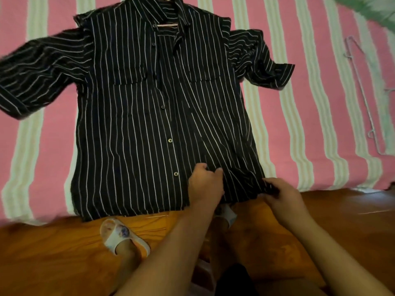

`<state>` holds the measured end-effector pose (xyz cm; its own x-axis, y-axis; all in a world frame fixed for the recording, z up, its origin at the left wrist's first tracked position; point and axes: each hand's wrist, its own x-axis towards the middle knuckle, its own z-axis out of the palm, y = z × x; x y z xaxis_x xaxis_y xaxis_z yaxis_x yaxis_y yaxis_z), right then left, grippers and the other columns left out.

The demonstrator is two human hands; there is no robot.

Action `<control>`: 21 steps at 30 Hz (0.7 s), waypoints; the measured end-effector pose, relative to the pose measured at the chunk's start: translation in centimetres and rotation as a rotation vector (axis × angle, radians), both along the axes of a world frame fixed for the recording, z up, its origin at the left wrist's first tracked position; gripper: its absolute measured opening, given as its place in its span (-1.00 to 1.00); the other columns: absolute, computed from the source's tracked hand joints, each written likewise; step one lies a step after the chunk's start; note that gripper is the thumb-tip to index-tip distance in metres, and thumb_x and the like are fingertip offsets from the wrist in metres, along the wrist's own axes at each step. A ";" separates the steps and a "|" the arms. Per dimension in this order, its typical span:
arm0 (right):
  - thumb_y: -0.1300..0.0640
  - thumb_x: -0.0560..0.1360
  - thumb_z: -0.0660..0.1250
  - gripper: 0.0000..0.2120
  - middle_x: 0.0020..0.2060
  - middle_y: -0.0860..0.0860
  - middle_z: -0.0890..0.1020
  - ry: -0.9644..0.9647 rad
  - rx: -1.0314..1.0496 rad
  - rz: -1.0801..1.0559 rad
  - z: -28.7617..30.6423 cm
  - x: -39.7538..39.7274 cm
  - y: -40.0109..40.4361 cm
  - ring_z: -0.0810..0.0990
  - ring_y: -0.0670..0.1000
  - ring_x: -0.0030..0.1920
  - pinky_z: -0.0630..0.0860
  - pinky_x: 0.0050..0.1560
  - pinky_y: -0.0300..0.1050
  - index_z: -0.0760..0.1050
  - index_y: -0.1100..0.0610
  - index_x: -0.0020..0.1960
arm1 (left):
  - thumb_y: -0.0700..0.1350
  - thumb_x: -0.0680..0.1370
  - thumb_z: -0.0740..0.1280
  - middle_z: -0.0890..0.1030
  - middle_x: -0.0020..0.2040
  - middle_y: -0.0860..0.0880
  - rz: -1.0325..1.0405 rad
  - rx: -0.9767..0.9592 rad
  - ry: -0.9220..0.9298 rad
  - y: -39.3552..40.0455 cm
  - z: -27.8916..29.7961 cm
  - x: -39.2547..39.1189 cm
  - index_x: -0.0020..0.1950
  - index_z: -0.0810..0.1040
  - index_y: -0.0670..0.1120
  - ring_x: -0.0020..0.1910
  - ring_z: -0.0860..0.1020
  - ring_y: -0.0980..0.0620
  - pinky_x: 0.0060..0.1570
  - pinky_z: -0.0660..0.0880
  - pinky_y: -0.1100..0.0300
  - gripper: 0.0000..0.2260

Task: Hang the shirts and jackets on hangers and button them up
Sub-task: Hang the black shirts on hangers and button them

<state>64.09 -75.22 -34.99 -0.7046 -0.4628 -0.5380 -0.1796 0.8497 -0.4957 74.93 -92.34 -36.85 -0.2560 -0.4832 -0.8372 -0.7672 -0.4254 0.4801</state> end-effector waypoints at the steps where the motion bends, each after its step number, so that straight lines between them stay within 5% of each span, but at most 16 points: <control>1: 0.38 0.44 0.48 -0.65 -0.02 0.01 0.64 0.022 -0.007 -0.014 0.0 -0.2 0.1 0.59 0.03 0.03 0.48 0.10 -0.07 0.61 -0.01 0.08 | 0.10 0.61 0.35 0.61 0.10 0.00 -0.094 -0.080 -0.087 0.1 -0.2 -1.1 0.43 0.40 -0.02 -0.03 0.65 0.01 -0.12 0.59 0.10 -0.57; 4: 0.43 0.44 0.42 -0.69 -0.11 -0.01 0.61 0.140 -0.010 -0.016 0.3 -0.7 0.5 0.56 0.04 -0.07 0.42 -0.11 -0.12 0.56 0.02 -0.04 | 0.07 0.60 0.36 0.55 -0.03 -0.01 -0.219 -0.103 -0.217 -0.5 -1.2 -3.2 0.06 0.48 0.00 -0.08 0.56 -0.01 -0.10 0.56 0.06 -0.82; 8: 0.53 0.34 0.34 -0.60 -0.27 -0.05 0.47 0.349 0.038 0.053 0.5 -1.8 1.7 0.43 -0.01 -0.24 0.28 -0.35 -0.12 0.36 0.03 -0.20 | -0.02 0.60 0.31 0.54 -0.15 -0.08 0.042 -0.096 -0.028 -1.2 -1.0 -2.2 -0.19 0.43 -0.04 -0.29 0.47 0.05 -0.33 0.41 0.12 -0.80; 13: 0.52 0.21 0.41 -0.67 -0.26 0.07 0.48 0.546 0.265 0.549 -1.3 -1.6 2.0 0.43 0.11 -0.24 0.42 -0.37 0.00 0.54 0.22 -0.11 | -0.15 0.65 0.27 0.40 -0.30 0.02 0.365 -0.150 0.218 0.2 1.9 2.5 -0.03 0.36 -0.03 -0.50 0.36 0.20 -0.53 0.35 0.34 -0.89; 17: 0.45 0.25 0.39 -0.68 -0.22 0.05 0.48 0.476 0.392 0.657 -2.4 -0.6 0.6 0.45 0.10 -0.24 0.39 -0.30 -0.04 0.64 0.18 -0.06 | 0.00 0.62 0.36 0.56 -0.12 0.06 0.099 -0.171 0.106 0.5 1.0 5.6 0.26 0.30 0.10 -0.26 0.59 0.13 -0.29 0.57 0.22 -0.69; 21: 0.34 0.44 0.38 -0.81 -0.14 -0.05 0.46 0.307 0.073 0.433 -0.8 1.9 -4.4 0.42 -0.06 -0.14 0.34 -0.21 -0.23 0.61 0.10 -0.03 | -0.05 0.63 0.36 0.62 -0.01 0.08 -0.348 0.077 0.030 -0.6 -0.1 10.6 0.26 0.46 0.08 -0.04 0.63 0.11 -0.03 0.63 0.14 -0.78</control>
<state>66.00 -79.59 -35.76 -0.5875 -0.7152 -0.3787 -0.6490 0.6959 -0.3073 85.49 -92.93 -36.95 -0.4189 -0.2990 -0.8574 -0.8586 -0.1769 0.4812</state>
